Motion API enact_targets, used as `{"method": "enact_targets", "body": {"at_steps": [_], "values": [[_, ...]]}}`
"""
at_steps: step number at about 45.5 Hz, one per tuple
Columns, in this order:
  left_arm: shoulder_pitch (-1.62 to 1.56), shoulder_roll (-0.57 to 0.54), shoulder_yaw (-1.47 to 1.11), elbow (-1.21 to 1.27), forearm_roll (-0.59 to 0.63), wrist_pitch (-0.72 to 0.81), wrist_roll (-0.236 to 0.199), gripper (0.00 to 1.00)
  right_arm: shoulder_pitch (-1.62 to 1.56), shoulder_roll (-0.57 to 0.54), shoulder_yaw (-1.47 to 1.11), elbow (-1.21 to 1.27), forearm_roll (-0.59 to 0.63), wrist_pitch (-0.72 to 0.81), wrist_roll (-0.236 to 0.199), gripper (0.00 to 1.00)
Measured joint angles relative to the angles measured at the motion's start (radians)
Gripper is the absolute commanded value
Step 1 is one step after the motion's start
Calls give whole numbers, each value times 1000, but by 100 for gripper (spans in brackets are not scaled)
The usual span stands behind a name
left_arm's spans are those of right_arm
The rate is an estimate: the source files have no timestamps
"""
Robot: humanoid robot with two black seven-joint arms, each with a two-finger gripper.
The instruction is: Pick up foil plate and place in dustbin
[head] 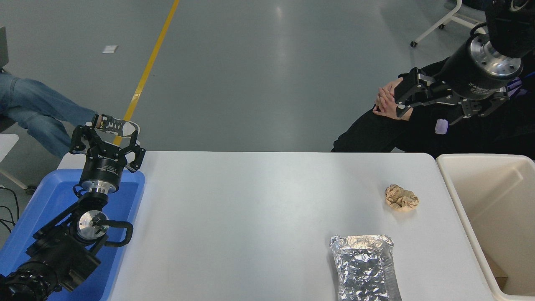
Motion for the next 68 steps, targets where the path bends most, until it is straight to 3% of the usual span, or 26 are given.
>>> {"method": "enact_targets", "body": {"at_steps": [35,54,68], "values": [[0,0,0,0,0,0,0,99,-381,58,11,5,22,0,0,100],[0,0,0,0,0,0,0,99,-680,68,110,-39,-29,-2,-6,100],[0,1,0,0,0,0,0,99,-853,63,127,-59,-41,-252,-7,99]]}}
